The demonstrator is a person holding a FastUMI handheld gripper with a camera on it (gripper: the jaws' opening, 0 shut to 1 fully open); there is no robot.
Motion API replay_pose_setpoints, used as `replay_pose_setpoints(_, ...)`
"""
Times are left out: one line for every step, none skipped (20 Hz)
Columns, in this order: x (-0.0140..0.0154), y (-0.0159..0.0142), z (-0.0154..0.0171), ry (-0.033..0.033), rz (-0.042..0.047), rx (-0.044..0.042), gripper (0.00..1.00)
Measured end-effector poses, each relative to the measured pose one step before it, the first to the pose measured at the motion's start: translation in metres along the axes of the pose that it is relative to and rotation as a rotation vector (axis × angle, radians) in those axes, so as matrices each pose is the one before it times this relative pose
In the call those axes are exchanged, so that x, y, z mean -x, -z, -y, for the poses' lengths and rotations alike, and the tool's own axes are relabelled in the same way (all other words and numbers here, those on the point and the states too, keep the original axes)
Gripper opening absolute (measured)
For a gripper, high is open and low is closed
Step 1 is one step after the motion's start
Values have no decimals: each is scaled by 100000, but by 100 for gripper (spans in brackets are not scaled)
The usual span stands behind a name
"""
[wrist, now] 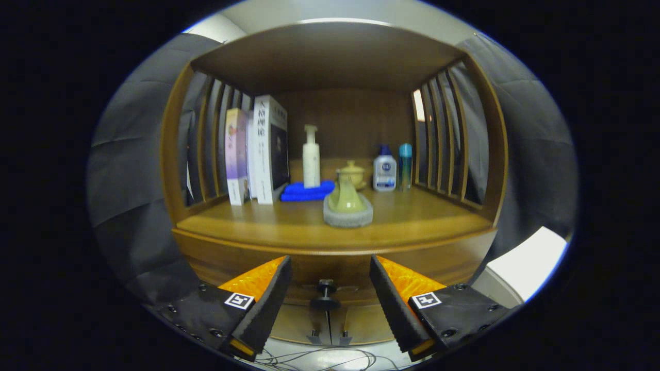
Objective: Pull open the drawer, take out the items inside it, and place them on the countertop above the cabinet.
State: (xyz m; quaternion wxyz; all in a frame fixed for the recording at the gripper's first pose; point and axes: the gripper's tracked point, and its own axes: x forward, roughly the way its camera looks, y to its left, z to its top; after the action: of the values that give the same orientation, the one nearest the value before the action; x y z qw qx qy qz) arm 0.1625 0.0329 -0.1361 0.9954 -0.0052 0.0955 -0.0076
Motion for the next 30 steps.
replay_pose_setpoints(1283,-2086,210,296,3902,1678,95)
replay_pose_setpoints(1312,-2183,245,649,3655,482,95)
replay_pose_setpoints(1284,-1965,-79,-580,2933,-703,95)
replay_pose_setpoints(1196,-1984,-435,-2049,2471,-1680,95)
replay_pose_setpoints(1056,-1832,-471,-2481,1824,-1951,95)
replay_pose_setpoints(1213,-1629,-462,-2362,1628,-1653,95)
replay_pose_setpoints(1201,-1595,-393,-1971,2284,-878,95)
replay_pose_setpoints(1237,-1540,-156,-989,2607,194,95)
replay_pose_setpoints(1285,-1249,3,103,2209,183,95)
replay_pose_setpoints(1183,-935,-144,-406,1472,-293,95)
replay_pose_setpoints(1328,-437,-527,-1420,478,-1445,95)
replay_pose_setpoints(1136,-153,-433,-1325,-266,-1868,95)
replay_pose_setpoints(1073,95,163,314,-502,-1811,95)
replay_pose_setpoints(820,56,242,1200,198,-1246,95)
replay_pose_setpoints(753,260,437,2051,699,-40,95)
replay_pose_setpoints(700,306,423,2534,744,1002,95)
replay_pose_setpoints(473,248,631,3197,1079,1080,95)
replay_pose_setpoints(309,96,341,1932,274,795,94)
replay_pose_setpoints(107,50,-149,459,103,328,94)
replay_pose_setpoints(66,-254,114,820,734,-21,94)
replay_pose_setpoints(81,-470,310,941,1490,-144,94)
replay_pose_setpoints(62,-427,298,1181,1670,-187,94)
replay_pose_setpoints(52,-239,75,651,1370,-433,94)
replay_pose_setpoints(54,6,-86,-188,421,-197,94)
replay_pose_setpoints(104,307,13,-68,-552,92,94)
replay_pose_setpoints(-88,430,-90,-422,-1192,476,94)
replay_pose_setpoints(-122,484,-170,-505,-1287,290,94)
replay_pose_setpoints(-158,427,-256,-398,-1029,168,95)
replay_pose_setpoints(-141,394,-207,-482,-644,111,95)
replay_pose_setpoints(-157,289,-420,-1059,-285,175,95)
